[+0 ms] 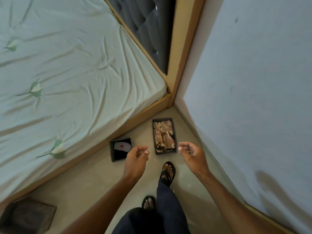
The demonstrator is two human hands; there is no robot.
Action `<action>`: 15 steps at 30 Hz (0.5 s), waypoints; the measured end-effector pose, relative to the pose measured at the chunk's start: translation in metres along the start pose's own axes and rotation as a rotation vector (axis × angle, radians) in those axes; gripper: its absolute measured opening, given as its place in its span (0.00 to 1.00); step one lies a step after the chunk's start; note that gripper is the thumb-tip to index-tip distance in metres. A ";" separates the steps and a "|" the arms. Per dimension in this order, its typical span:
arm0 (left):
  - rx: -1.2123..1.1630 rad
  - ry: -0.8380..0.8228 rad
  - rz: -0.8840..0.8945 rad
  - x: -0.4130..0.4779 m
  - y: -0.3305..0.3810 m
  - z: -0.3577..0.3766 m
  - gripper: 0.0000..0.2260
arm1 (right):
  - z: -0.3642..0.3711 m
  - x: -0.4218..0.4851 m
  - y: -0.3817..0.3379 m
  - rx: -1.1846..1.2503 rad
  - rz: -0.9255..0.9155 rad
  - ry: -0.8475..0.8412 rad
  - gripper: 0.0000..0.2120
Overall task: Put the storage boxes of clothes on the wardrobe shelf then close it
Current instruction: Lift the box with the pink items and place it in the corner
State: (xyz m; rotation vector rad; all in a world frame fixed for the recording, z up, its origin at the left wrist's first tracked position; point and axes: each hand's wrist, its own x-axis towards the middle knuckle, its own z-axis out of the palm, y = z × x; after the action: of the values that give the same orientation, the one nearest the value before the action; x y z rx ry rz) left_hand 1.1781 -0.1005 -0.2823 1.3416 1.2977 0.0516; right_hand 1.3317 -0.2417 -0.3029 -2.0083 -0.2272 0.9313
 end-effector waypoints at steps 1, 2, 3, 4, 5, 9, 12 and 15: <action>0.010 -0.002 -0.017 0.018 -0.006 0.007 0.08 | 0.004 0.018 0.011 -0.010 0.026 0.005 0.07; 0.023 -0.004 -0.034 0.035 -0.013 0.012 0.08 | 0.009 0.036 0.021 -0.022 0.047 0.009 0.06; 0.046 -0.003 -0.060 0.060 -0.026 0.021 0.08 | 0.017 0.059 0.038 -0.036 0.069 0.010 0.06; 0.071 -0.009 -0.082 0.079 -0.036 0.028 0.08 | 0.023 0.077 0.053 -0.059 0.085 0.007 0.06; 0.089 -0.023 -0.110 0.104 -0.052 0.036 0.07 | 0.032 0.099 0.071 -0.077 0.105 0.001 0.06; 0.215 -0.070 -0.184 0.189 -0.115 0.067 0.07 | 0.066 0.169 0.147 -0.190 0.162 -0.036 0.06; 0.328 -0.125 -0.179 0.248 -0.163 0.089 0.09 | 0.092 0.218 0.206 -0.278 0.177 -0.074 0.06; 0.441 -0.175 -0.175 0.305 -0.211 0.111 0.14 | 0.114 0.266 0.261 -0.371 0.175 -0.114 0.07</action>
State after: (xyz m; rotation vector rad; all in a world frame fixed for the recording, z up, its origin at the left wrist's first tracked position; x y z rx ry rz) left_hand 1.2387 -0.0396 -0.6594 1.5535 1.3158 -0.4887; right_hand 1.3922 -0.1945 -0.6847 -2.3449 -0.3085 1.1847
